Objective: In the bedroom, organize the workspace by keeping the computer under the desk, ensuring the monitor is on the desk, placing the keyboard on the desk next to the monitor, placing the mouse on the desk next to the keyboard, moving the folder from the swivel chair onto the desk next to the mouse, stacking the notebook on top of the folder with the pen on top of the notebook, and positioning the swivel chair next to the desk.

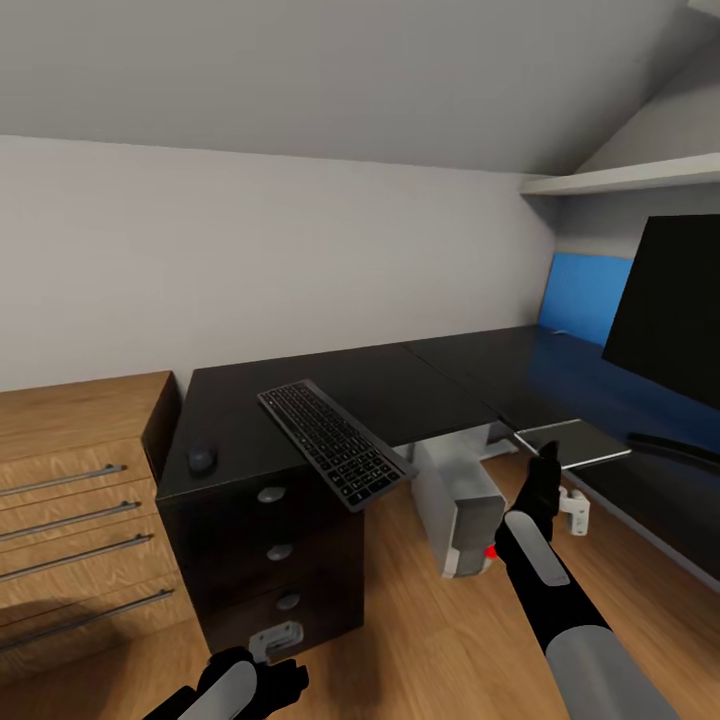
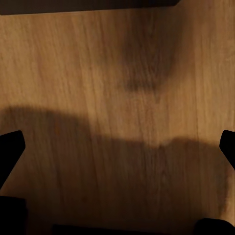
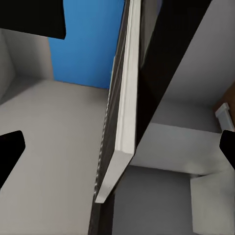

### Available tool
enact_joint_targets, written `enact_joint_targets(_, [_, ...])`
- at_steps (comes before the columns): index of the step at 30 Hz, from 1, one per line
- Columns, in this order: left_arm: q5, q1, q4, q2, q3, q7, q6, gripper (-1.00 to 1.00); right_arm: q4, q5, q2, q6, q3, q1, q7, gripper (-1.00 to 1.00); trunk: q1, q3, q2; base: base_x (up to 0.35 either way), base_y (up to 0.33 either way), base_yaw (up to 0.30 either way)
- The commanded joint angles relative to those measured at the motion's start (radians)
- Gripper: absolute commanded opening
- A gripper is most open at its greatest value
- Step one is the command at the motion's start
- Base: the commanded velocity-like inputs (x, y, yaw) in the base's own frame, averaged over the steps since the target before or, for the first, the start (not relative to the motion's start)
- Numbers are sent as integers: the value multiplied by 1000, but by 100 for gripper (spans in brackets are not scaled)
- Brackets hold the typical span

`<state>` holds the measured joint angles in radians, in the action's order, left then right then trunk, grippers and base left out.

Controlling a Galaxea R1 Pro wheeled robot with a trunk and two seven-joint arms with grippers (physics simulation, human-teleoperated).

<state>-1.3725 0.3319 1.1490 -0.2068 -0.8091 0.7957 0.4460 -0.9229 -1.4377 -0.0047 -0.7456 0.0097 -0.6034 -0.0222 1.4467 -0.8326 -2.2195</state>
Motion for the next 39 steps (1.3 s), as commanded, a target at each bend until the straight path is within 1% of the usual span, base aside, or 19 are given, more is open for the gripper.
enact_joint_targets(1, [-5,1,2,-1,-2,7,1,100,-1,-2,-1,-3,1,-1,-2,100,0,-1,0,39,-43,0])
enact_joint_targets(19, [-5,1,2,-2,-2,6,1,100,-1,-3,-3,-3,1,0,-3,100,0,-1,0,9,-9,0])
enact_joint_targets(26, [-5,1,2,-1,-2,5,1,100,-1,-2,-3,-3,1,-1,-3,100,0,-1,0,112,0,0])
enact_joint_targets(39, [-6,1,1,0,-2,5,2,100,-1,-3,-3,-1,2,-1,-4,100,0,-1,0,11,0,0])
